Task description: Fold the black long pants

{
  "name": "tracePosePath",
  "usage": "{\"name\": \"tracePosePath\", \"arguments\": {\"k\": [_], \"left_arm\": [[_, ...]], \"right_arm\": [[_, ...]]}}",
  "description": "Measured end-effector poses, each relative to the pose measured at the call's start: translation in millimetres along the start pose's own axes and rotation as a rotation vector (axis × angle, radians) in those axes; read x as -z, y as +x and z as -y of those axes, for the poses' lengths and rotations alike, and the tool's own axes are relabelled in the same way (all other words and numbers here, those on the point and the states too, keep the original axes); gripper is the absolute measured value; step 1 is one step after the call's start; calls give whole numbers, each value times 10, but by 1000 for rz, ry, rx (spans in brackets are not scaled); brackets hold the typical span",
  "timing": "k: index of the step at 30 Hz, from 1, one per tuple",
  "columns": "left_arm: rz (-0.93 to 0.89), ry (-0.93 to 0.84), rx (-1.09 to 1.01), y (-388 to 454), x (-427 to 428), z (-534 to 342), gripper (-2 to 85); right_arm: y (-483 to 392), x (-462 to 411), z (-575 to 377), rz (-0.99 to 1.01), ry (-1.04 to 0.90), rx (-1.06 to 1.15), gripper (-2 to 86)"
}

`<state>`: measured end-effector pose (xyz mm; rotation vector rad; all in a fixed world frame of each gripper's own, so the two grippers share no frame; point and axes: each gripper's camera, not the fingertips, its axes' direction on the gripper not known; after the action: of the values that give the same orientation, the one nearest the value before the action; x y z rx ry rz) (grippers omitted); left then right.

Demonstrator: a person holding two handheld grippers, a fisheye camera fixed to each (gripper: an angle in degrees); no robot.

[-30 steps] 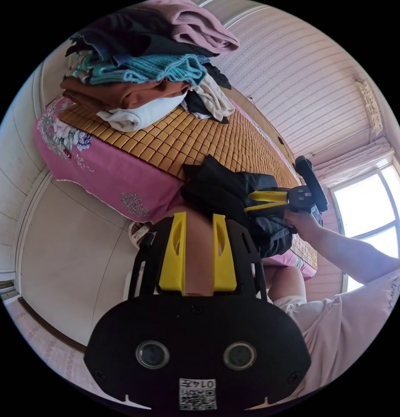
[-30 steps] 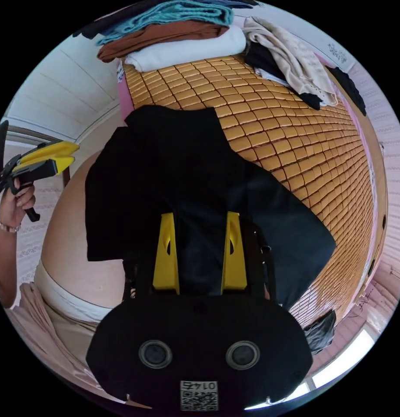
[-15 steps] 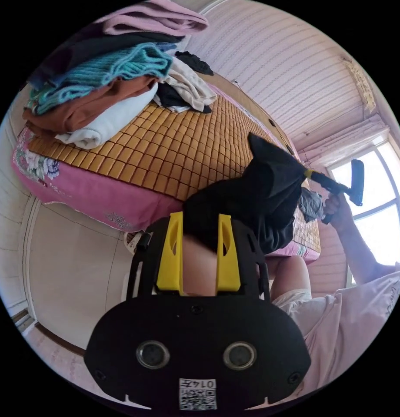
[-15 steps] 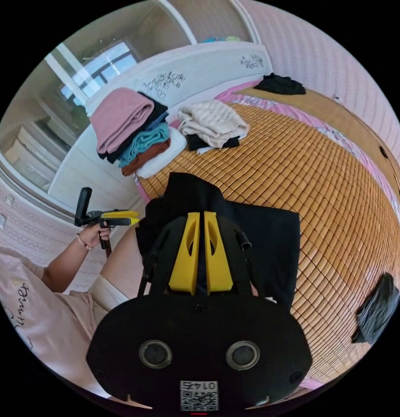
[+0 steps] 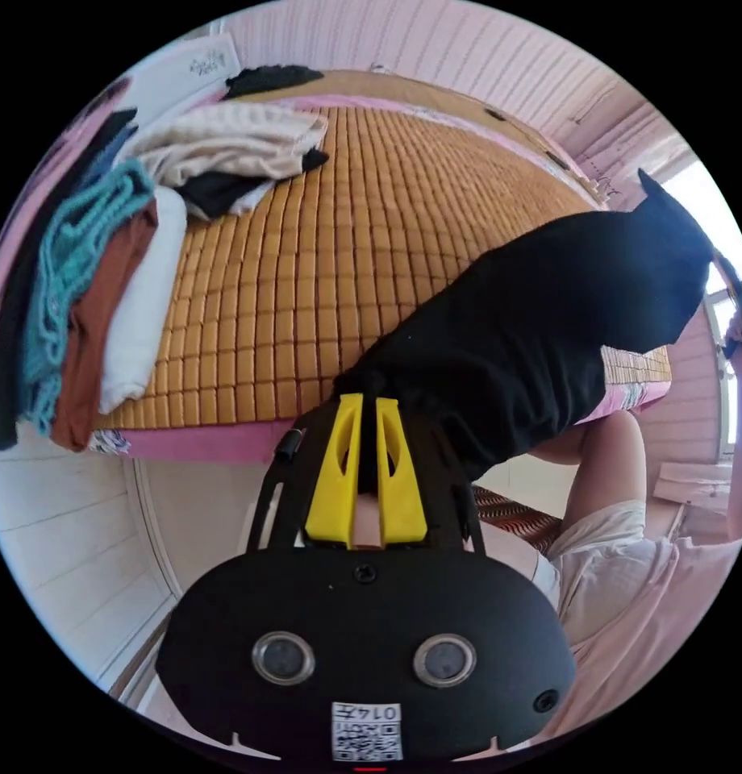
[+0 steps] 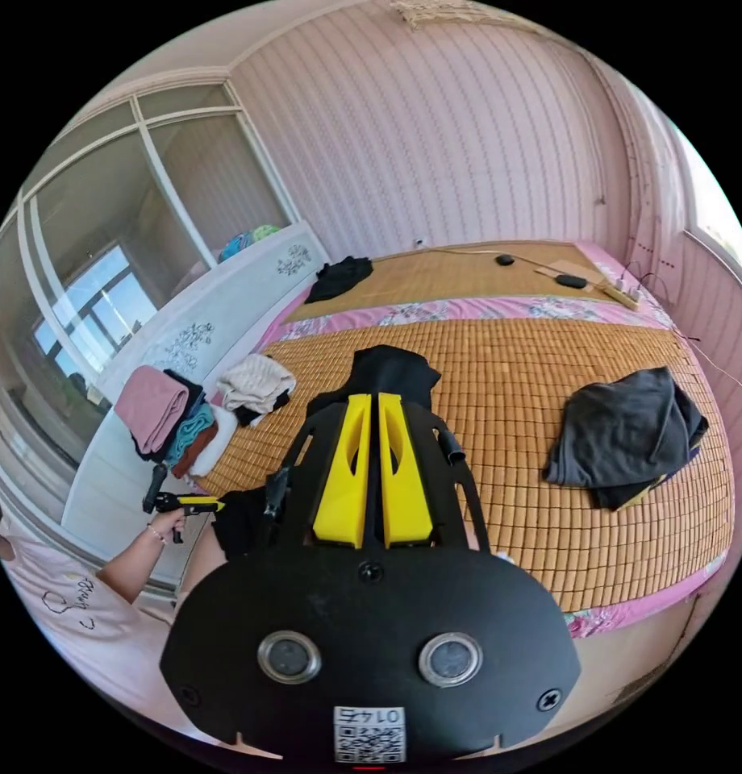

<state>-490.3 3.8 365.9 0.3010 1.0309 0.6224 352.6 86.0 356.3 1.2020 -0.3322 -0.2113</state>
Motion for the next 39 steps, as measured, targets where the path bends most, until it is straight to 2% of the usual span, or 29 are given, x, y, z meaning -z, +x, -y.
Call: {"name": "tracePosePath", "arguments": {"k": [5,10,13,15,18,20,22,24,28,34,39], "left_arm": [[-60,283,11,-92,952,183,9],[-224,699,61,-442,2143,-95,5],[-216,790,-4,-544,2465,-484,8],[-203,745,16,-638,2399,-694,14],[-132,603,114,-819,1843,-960,26],[-103,495,214,-966,1324,-1097,32],[-141,292,372,-1161,645,-1255,36],[-135,234,453,-1229,383,-1377,37],[-136,258,460,-1294,395,-1439,38],[-118,265,416,-1378,630,-1316,38],[-79,246,370,-1345,730,-1218,38]], "right_arm": [[419,512,248,-51,118,-20,6],[1101,1093,187,-50,277,-114,4],[1573,1258,-188,-113,296,-198,2],[1853,1249,-537,-179,275,-276,1],[2313,1070,-1226,-239,145,-477,-1],[2508,896,-1614,-228,46,-595,0],[2599,659,-1946,-197,-59,-673,3],[2597,503,-2016,-172,-115,-678,7],[2553,201,-1794,-113,-169,-611,40],[2502,-289,-1277,-119,-208,-572,149],[2471,-857,-1018,-179,-322,-556,153]]}}
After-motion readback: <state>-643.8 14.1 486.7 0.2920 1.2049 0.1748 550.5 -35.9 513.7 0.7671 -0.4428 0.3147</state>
